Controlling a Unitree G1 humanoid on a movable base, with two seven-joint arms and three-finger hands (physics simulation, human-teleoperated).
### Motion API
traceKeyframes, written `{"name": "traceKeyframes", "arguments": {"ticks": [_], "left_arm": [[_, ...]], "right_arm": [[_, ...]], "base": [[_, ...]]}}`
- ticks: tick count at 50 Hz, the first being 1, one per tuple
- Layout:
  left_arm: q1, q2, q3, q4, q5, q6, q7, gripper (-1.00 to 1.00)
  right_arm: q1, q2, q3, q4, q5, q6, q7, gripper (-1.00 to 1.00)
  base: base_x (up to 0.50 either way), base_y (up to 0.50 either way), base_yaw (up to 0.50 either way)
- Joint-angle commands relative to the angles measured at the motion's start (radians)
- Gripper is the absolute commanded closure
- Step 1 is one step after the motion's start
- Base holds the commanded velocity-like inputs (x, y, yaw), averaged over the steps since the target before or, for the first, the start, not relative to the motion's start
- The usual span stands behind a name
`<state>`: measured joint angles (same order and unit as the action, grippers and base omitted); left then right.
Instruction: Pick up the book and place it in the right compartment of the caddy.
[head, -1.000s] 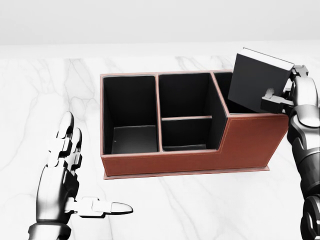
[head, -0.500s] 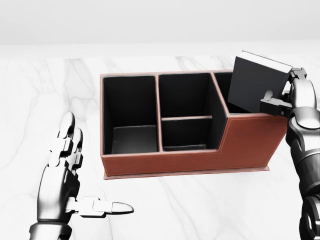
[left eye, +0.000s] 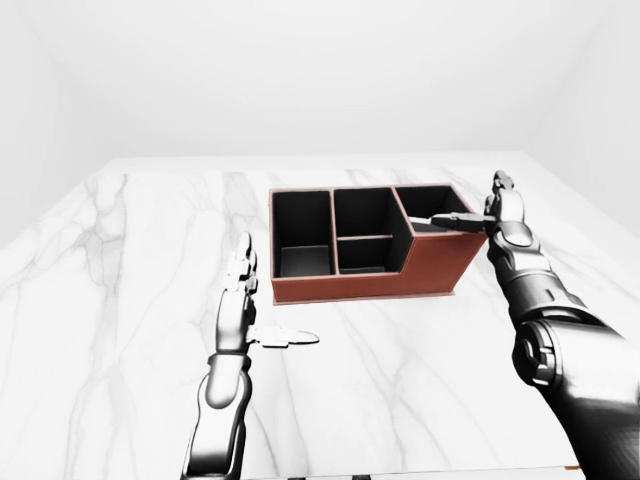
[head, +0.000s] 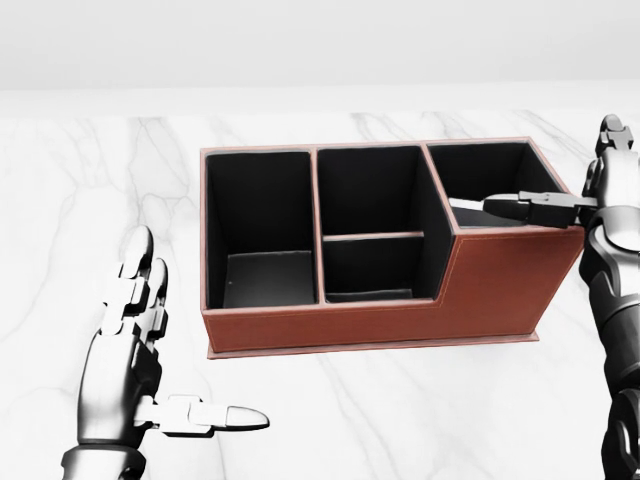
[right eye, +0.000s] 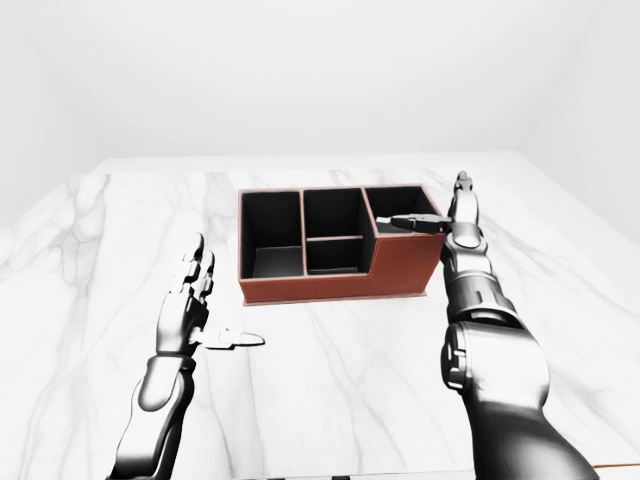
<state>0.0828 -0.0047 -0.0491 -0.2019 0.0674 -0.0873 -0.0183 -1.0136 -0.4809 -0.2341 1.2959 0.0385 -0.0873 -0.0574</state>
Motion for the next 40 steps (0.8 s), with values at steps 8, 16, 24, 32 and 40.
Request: {"name": "traceKeyframes", "arguments": {"ticks": [8, 16, 24, 32, 40], "left_arm": [[-0.002, 0.001, 0.001, 0.000, 0.001, 0.000, 0.001, -1.00], [-0.002, 0.000, 0.003, 0.000, 0.000, 0.000, 0.001, -1.00], [-0.004, 0.001, 0.006, -0.004, -0.002, 0.000, 0.002, -1.00], [-0.006, 0.001, 0.008, 0.002, -0.001, 0.000, 0.002, -1.00], [-0.010, 0.001, 0.011, 0.021, -0.002, 0.000, 0.002, -1.00]], "right_arm": [[-0.136, -0.097, -0.006, -0.224, 0.096, 0.000, 0.049, -1.00], [-0.092, -0.146, -0.029, -0.714, 0.203, 0.175, 0.043, -1.00], [-0.015, -0.166, -0.071, -1.034, 0.283, 0.175, 0.001, -1.00], [0.020, -0.199, -0.094, -1.332, 0.364, 0.175, -0.068, -1.00], [0.039, -0.242, -0.139, -1.598, 0.521, 0.175, -0.159, -1.00]], "base": [[0.00, 0.00, 0.00], [0.00, 0.00, 0.00], [0.00, 0.00, 0.00], [0.00, 0.00, 0.00], [0.00, 0.00, 0.00]]}}
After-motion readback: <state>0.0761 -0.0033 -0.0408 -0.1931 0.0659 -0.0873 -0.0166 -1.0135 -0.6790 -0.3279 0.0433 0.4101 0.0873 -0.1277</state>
